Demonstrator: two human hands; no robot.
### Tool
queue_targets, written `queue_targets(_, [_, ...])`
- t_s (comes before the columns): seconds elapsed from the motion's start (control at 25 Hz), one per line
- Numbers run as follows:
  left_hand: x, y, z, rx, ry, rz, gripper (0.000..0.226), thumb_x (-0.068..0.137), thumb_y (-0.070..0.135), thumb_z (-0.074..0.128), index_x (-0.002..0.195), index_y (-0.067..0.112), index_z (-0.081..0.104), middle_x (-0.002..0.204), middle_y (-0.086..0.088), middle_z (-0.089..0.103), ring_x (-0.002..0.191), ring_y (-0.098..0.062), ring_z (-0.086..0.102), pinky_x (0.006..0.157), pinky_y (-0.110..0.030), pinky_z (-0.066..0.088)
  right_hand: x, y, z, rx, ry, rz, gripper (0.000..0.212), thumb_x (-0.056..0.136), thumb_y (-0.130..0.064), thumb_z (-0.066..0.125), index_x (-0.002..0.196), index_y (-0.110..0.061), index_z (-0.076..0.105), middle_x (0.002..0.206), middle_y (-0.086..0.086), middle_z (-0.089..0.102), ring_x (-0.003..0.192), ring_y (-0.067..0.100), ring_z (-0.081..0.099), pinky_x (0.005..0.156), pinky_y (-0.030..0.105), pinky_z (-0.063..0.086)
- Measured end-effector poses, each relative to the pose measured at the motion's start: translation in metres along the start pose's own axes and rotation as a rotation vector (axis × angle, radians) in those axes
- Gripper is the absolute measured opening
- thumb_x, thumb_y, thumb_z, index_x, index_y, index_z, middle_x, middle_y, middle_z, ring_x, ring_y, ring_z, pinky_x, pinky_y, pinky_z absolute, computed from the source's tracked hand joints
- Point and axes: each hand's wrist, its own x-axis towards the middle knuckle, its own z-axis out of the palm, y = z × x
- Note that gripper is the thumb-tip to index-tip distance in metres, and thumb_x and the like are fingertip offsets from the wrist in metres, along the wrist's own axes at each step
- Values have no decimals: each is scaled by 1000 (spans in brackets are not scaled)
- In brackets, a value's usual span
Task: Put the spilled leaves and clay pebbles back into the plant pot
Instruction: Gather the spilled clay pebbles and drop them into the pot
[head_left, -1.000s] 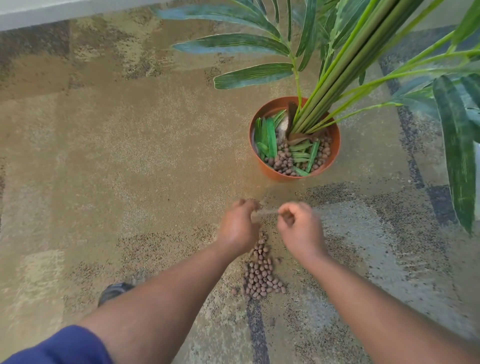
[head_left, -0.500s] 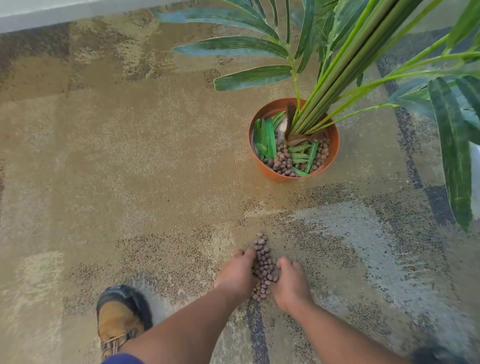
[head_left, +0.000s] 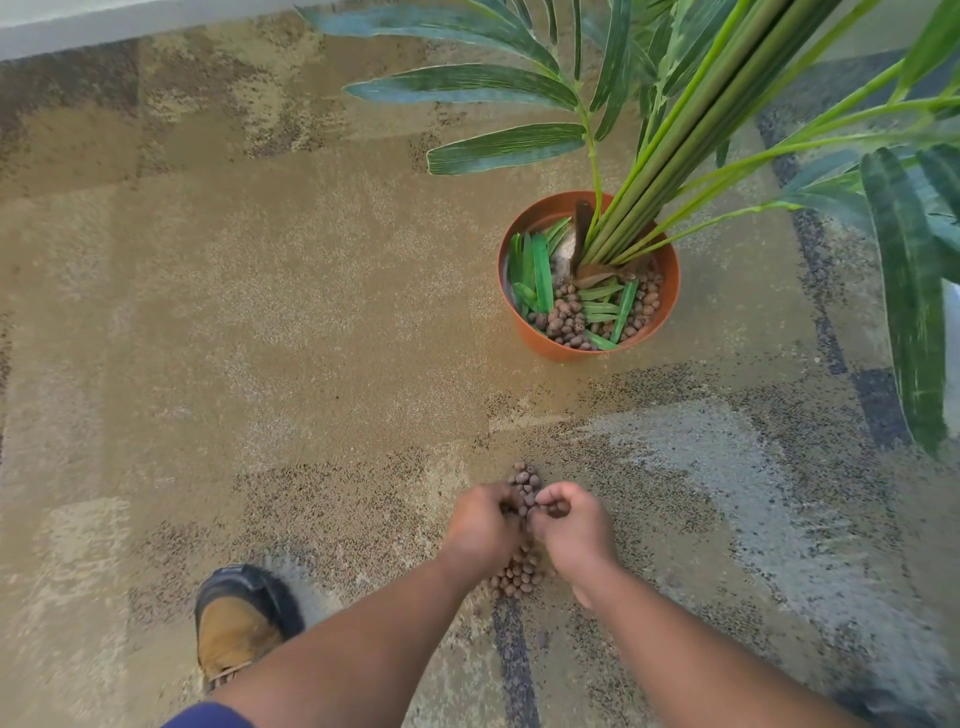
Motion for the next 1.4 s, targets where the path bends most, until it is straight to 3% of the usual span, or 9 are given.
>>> queue_targets(0.12, [5,14,-17,-103,-16,0,18,93,2,66,86,18,72,86,5,71,79,-9,69,68,-21,60,5,-12,-8,50,5,-25,21,88,-4,76,90,-24,68,94,-4,72,84,12,70,63,20,54])
queue_targets(0.36, [0,47,-51,-347,51,37,13,90,6,73,86,19,72,90,1,74,87,-16,72,81,-33,62,3,-51,-32,118,47,-151,20,84,-14,81,86,-30,69,92,-11,73,79,6,68,58,17,52])
queue_targets(0.48, [-2,74,-74,-520,92,146,16,89,6,75,84,20,73,82,6,76,72,-4,70,65,-19,56,-1,-81,-51,258,77,-249,21,83,-12,83,86,-28,70,88,-6,76,80,16,74,68,30,63])
queue_targets(0.6, [11,109,-97,-603,157,262,18,87,5,77,83,22,73,81,6,76,73,-6,70,68,-21,58,1,-113,-66,449,68,-341,20,84,-5,82,88,-21,72,87,-3,77,87,20,76,81,39,64])
queue_targets(0.76, [35,149,-118,-531,243,337,16,85,7,80,83,21,73,80,5,75,71,-4,68,67,-19,58,12,-150,-75,551,116,-404,19,85,-1,80,83,-17,70,82,1,70,80,19,66,86,47,62])
queue_targets(1.0, [58,160,-121,-257,342,280,18,83,13,80,77,26,70,74,14,70,65,1,63,58,-15,51,30,-166,-79,497,191,-355,24,84,2,75,79,-20,68,81,4,66,82,23,64,90,62,58])
queue_targets(1.08, [60,158,-121,-206,356,278,15,84,15,79,92,26,74,83,13,71,74,-3,66,67,-21,55,34,-166,-78,494,204,-333,22,85,0,76,83,-20,68,85,7,67,85,25,68,90,60,59])
queue_targets(1.2, [62,157,-119,-170,367,278,40,84,16,79,123,21,71,98,5,72,81,-8,67,79,-26,59,39,-165,-76,462,226,-330,16,87,-7,80,88,-20,70,95,13,74,97,33,74,90,53,61])
queue_targets(1.4, [60,156,-119,-134,373,290,48,86,13,77,132,19,67,117,1,73,92,-11,70,90,-31,60,40,-163,-77,418,236,-340,17,88,-9,79,93,-24,71,101,7,75,98,25,73,93,45,61])
